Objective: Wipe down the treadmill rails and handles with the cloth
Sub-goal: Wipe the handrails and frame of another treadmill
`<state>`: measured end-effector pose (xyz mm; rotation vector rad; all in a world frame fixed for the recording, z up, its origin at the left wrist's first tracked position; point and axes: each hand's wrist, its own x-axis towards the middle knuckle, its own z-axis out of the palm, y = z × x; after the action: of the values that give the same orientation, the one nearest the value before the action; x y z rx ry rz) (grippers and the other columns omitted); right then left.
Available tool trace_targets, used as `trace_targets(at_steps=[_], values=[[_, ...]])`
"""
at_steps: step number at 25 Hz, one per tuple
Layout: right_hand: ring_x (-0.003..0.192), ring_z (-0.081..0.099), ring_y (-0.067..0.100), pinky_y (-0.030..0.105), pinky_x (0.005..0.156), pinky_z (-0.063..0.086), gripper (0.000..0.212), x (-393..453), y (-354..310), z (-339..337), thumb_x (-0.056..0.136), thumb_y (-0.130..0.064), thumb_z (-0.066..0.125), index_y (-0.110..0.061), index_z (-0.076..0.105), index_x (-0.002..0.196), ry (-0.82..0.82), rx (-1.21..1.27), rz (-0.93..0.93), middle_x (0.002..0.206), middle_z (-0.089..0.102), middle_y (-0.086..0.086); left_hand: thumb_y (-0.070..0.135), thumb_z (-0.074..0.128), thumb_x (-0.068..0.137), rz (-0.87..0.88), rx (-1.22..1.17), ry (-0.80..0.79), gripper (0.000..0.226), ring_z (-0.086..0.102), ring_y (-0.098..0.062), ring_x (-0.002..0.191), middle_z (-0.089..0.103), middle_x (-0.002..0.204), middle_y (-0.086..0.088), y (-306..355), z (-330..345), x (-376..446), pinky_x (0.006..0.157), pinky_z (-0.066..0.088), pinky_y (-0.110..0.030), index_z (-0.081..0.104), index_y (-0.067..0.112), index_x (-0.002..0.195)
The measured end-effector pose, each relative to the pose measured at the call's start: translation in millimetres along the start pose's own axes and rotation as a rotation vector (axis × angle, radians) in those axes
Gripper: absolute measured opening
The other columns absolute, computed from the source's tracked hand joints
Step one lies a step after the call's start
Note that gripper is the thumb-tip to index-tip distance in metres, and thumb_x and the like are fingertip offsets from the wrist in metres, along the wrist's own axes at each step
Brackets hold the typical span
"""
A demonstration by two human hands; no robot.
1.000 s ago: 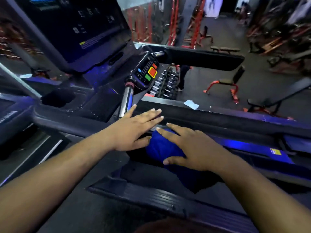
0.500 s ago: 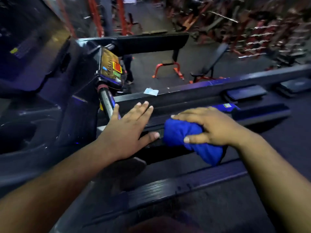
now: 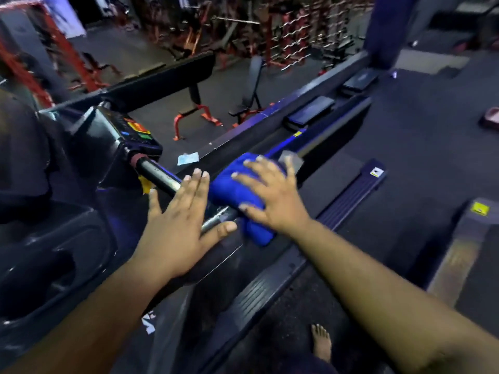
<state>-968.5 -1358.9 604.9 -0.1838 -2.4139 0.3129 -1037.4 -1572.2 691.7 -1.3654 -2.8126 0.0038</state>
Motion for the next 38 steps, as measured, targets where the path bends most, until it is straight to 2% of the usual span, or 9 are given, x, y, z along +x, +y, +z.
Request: trace_targets(at_steps=[3, 6, 8, 13, 18, 22, 27, 32, 38], values=[[0.153, 0.006, 0.025, 0.067, 0.117, 0.005, 0.057, 8, -13, 7, 0.091, -0.054, 0.044, -0.032, 0.048, 0.143, 0.271, 0.298, 0.600, 0.163, 0.024, 0.000, 0.091, -0.002, 0.070, 0.058, -0.005, 0.000, 0.109, -0.018, -0.005, 0.149, -0.027, 0.160, 0.012, 2, -2, 3, 0.120, -0.004, -0.060, -0.019, 0.026, 0.156], [0.152, -0.017, 0.023, 0.053, 0.120, -0.004, 0.063, -31, -99, 36, 0.095, -0.051, 0.042, -0.033, 0.029, 0.154, 0.263, 0.505, 0.548, 0.167, -0.008, -0.006, 0.094, -0.008, 0.067, 0.117, -0.038, 0.010, 0.111, -0.025, 0.000, 0.146, -0.030, 0.158, 0.016, 7, -3, 10, 0.120, -0.006, -0.056, -0.019, 0.027, 0.155], [0.151, -0.021, 0.020, 0.050, 0.120, -0.007, 0.066, -36, -82, 39, 0.095, -0.054, 0.039, -0.038, 0.017, 0.155, 0.244, 0.507, 0.540, 0.164, -0.018, -0.011, 0.094, -0.009, 0.068, 0.144, -0.018, 0.007, 0.110, -0.027, 0.002, 0.144, -0.031, 0.157, 0.016, 10, -4, 19, 0.120, -0.005, -0.056, -0.020, 0.027, 0.155], [0.152, -0.008, 0.007, 0.048, 0.124, 0.007, 0.072, 18, 6, 21, 0.090, -0.060, 0.031, -0.038, 0.010, 0.156, 0.584, 0.700, 1.032, 0.167, -0.005, -0.007, 0.091, -0.007, 0.070, 0.224, 0.055, -0.018, 0.106, -0.023, 0.000, 0.143, -0.028, 0.160, 0.013, 37, -6, 64, 0.120, -0.006, -0.058, -0.020, 0.028, 0.155], [0.146, -0.016, -0.006, 0.017, 0.116, -0.003, 0.064, -1, -41, 29, 0.097, -0.048, 0.037, -0.046, 0.002, 0.150, 0.584, 0.992, 1.005, 0.162, -0.012, -0.019, 0.087, -0.001, 0.074, 0.277, -0.012, -0.058, 0.100, -0.017, 0.005, 0.140, -0.025, 0.158, 0.018, 64, -7, 106, 0.119, -0.007, -0.055, -0.014, 0.031, 0.156], [0.152, 0.016, 0.019, 0.040, 0.124, 0.013, 0.077, 38, 99, 19, 0.087, -0.057, 0.044, -0.040, 0.013, 0.156, 0.706, 1.086, 1.447, 0.166, 0.011, -0.005, 0.087, -0.007, 0.074, 0.330, 0.083, -0.101, 0.099, -0.021, 0.000, 0.147, -0.029, 0.158, 0.016, 87, -2, 139, 0.119, -0.011, -0.055, -0.020, 0.031, 0.155], [0.151, -0.016, 0.007, 0.036, 0.121, -0.002, 0.062, 30, 64, -3, 0.098, -0.048, 0.039, -0.046, 0.012, 0.154, 0.505, 0.755, 0.918, 0.163, -0.017, -0.016, 0.095, -0.018, 0.060, 0.313, 0.011, -0.137, 0.114, -0.017, -0.001, 0.149, -0.027, 0.159, 0.016, 115, 3, 174, 0.121, -0.009, -0.056, -0.019, 0.031, 0.155], [0.152, -0.015, 0.020, 0.066, 0.116, 0.015, 0.046, 87, 205, -52, 0.095, -0.031, 0.050, -0.036, 0.050, 0.141, 0.153, 0.338, 0.894, 0.166, 0.011, -0.009, 0.094, -0.008, 0.067, 0.339, 0.025, -0.150, 0.108, -0.018, -0.001, 0.148, -0.030, 0.158, 0.015, 130, 7, 196, 0.121, -0.008, -0.057, -0.021, 0.031, 0.154], [0.153, 0.004, 0.021, 0.066, 0.116, -0.002, 0.047, 62, 177, -46, 0.093, -0.045, 0.046, -0.033, 0.056, 0.137, -0.006, 0.116, 0.496, 0.151, 0.044, -0.007, 0.093, -0.001, 0.071, 0.328, -0.031, -0.118, 0.108, -0.023, 0.000, 0.147, -0.026, 0.160, 0.015, 131, 13, 199, 0.122, -0.007, -0.054, -0.020, 0.028, 0.155]])
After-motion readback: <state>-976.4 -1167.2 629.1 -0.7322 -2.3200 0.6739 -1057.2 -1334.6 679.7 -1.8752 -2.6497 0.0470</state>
